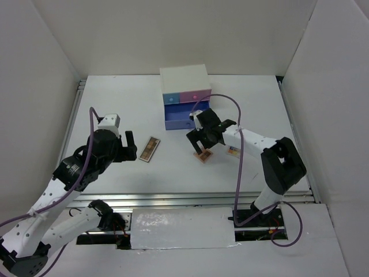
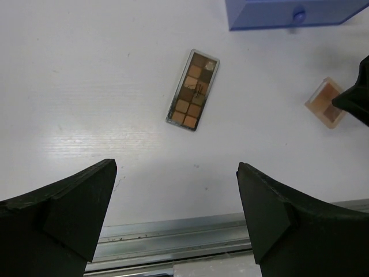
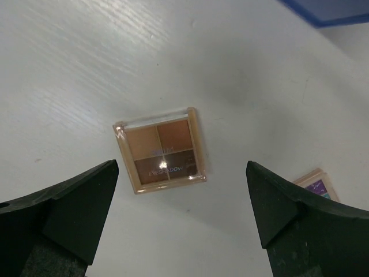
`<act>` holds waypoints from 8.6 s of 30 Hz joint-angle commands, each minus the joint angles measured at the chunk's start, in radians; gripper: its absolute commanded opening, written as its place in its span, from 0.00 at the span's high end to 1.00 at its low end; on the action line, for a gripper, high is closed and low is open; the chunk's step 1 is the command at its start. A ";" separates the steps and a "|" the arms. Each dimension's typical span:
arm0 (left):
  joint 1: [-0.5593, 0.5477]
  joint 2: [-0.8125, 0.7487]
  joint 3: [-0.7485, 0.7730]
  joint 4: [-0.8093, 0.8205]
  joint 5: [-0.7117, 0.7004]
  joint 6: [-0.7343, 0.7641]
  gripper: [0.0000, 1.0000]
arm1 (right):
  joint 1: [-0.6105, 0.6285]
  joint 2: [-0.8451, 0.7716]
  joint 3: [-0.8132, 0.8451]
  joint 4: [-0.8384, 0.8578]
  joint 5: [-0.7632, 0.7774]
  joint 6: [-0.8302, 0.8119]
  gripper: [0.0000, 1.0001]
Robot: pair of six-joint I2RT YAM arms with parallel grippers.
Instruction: Organize the makeup
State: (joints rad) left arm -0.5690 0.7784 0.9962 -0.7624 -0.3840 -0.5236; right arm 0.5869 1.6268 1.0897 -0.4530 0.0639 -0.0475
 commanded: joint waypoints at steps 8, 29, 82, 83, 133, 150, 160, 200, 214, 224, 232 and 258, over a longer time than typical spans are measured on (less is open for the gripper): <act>0.001 -0.002 -0.025 0.029 0.046 0.074 0.01 | 0.034 0.153 0.084 -0.115 -0.059 -0.104 0.00; 0.001 -0.050 -0.036 0.044 0.073 0.085 0.01 | 0.096 0.194 0.096 -0.115 -0.034 -0.063 0.46; 0.001 -0.088 -0.053 0.069 0.111 0.097 0.01 | -0.019 0.254 0.495 0.188 0.304 0.399 0.00; 0.001 -0.093 -0.054 0.069 0.112 0.097 0.01 | -0.025 0.201 0.460 0.171 0.319 0.422 0.00; 0.000 -0.107 -0.068 0.110 0.255 0.140 0.01 | -0.395 -0.021 -0.148 -0.024 0.103 0.644 0.11; 0.000 -0.094 -0.067 0.112 0.263 0.143 0.01 | -0.417 -0.012 -0.111 -0.138 0.119 0.557 0.05; 0.001 -0.088 -0.067 0.114 0.267 0.146 0.01 | -0.420 -0.060 -0.131 -0.136 0.128 0.546 0.06; -0.003 -0.091 -0.067 0.115 0.269 0.146 0.01 | -0.368 -0.027 0.005 -0.113 -0.104 0.489 0.63; -0.003 -0.097 -0.068 0.097 0.186 0.116 0.01 | -0.084 0.398 0.762 -0.135 0.146 0.388 0.61; 0.000 -0.071 -0.062 0.087 0.148 0.102 0.01 | -0.076 0.484 0.786 -0.072 0.152 0.327 0.48; 0.009 0.016 -0.031 0.049 0.057 0.010 0.01 | -0.071 0.429 0.723 -0.050 0.108 0.328 0.00; 0.112 0.891 0.032 0.436 0.063 -0.070 0.01 | -0.065 -0.320 0.030 0.217 -0.440 0.388 0.00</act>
State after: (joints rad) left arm -0.4553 1.6592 1.0229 -0.3759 -0.3111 -0.6228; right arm 0.5175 1.3121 1.1118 -0.3027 -0.3096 0.3405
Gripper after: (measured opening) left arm 0.994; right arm 0.999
